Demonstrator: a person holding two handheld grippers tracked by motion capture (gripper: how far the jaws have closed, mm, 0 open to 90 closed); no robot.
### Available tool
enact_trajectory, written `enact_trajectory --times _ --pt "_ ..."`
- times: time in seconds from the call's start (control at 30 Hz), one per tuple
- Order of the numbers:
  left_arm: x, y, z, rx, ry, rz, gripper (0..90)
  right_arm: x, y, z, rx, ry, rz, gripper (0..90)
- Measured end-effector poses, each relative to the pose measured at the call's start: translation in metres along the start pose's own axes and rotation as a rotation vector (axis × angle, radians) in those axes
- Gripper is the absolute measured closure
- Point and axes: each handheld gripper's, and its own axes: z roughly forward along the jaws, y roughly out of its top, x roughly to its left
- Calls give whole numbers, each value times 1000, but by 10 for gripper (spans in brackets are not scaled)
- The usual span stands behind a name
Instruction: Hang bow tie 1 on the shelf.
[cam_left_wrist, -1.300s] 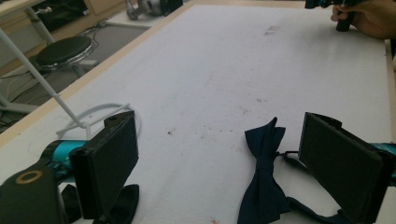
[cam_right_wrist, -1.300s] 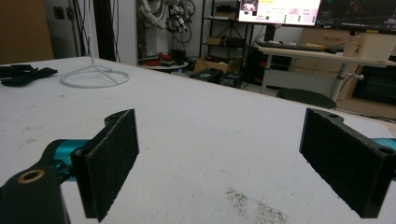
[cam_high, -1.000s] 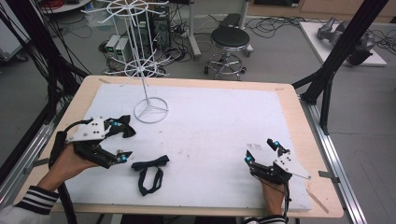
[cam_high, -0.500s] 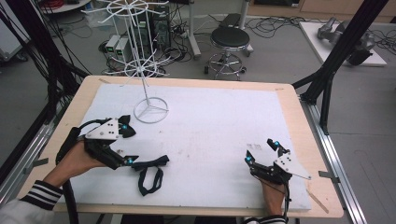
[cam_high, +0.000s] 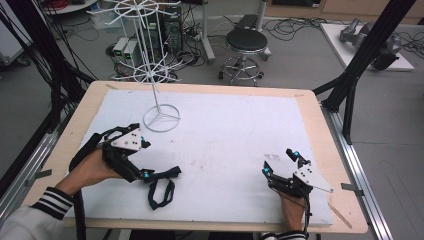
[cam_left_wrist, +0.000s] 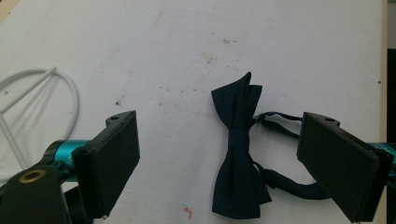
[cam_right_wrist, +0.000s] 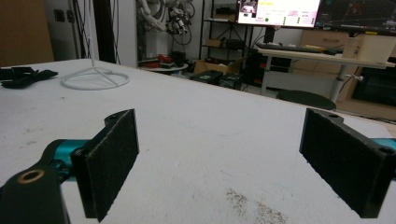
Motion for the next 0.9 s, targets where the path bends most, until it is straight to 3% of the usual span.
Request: enact_trajectory --times 0.5,0.7,0.9 --pt "1 5 21 99 -48 17 152 0 0 -1 -3 4 7 112" --pt "-1 7 29 134 -68 6 154 0 0 -1 -2 3 8 112" --pt "-4 6 38 161 -72 30 170 0 0 -1 -2 4 7 112"
